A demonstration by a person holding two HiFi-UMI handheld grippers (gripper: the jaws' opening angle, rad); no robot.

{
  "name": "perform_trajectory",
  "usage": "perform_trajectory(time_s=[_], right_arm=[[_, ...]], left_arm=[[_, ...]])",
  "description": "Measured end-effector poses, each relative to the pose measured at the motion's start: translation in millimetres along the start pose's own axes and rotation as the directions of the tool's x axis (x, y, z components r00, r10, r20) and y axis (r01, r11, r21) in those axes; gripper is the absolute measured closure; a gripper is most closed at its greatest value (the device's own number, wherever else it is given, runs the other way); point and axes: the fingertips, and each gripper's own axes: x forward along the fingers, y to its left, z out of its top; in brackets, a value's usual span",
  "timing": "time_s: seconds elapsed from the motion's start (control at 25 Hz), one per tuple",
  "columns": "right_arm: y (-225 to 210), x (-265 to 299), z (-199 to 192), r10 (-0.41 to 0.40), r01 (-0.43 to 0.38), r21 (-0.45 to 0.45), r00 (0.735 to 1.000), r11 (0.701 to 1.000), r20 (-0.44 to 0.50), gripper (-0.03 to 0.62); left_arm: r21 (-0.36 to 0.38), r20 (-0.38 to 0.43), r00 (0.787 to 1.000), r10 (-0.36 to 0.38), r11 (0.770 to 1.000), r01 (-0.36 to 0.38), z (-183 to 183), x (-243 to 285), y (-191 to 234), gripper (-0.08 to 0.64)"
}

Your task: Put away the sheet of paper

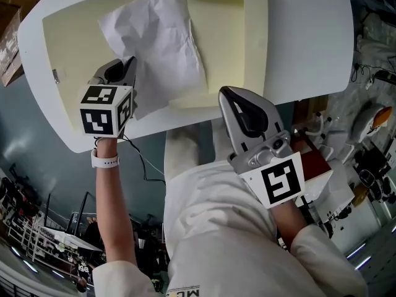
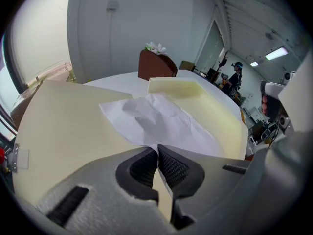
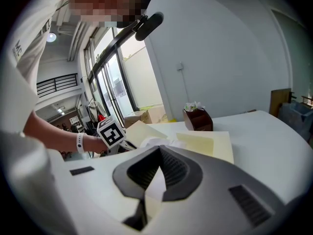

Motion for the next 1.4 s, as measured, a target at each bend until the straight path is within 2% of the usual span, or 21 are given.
perform_trajectory(time_s=[0.16,0.28,0.64,1.08,1.24,1.4], right_arm=[[-1,-5,-5,-0.002,0.002,0.019,1.0,1.0,-0.003,0.578],[0,-5,-7,-0.006,0.006,0.03,1.0,1.0,0.0,0.578],[-13,-16,-8,-0.036,0.035,0.037,0.999,0.999,0.013,0.578],[-19,-25,-12,-0.044,0.043,0.051,0.999,0.998,0.018,0.578],[-21,-29,-14,-0.047,0.046,0.05,0.999,0.998,0.018,0.578],[-22,-33,-14,-0.049,0.048,0.05,0.999,0.998,0.022,0.578]], left_arm=[[0.032,-0.029,0.999,-0.043,0.999,0.044,11,14,-21,0.537],[0.029,-0.045,0.997,-0.067,0.997,0.068,16,23,-30,0.536],[-0.099,-0.016,0.997,-0.075,0.992,0.073,35,37,-34,0.535],[-0.045,-0.015,0.988,-0.156,0.987,0.155,48,55,-76,0.535],[-0.052,0.017,0.984,-0.175,0.983,0.176,56,61,-89,0.535],[-0.022,0.022,0.991,-0.135,0.99,0.136,56,63,-88,0.534]])
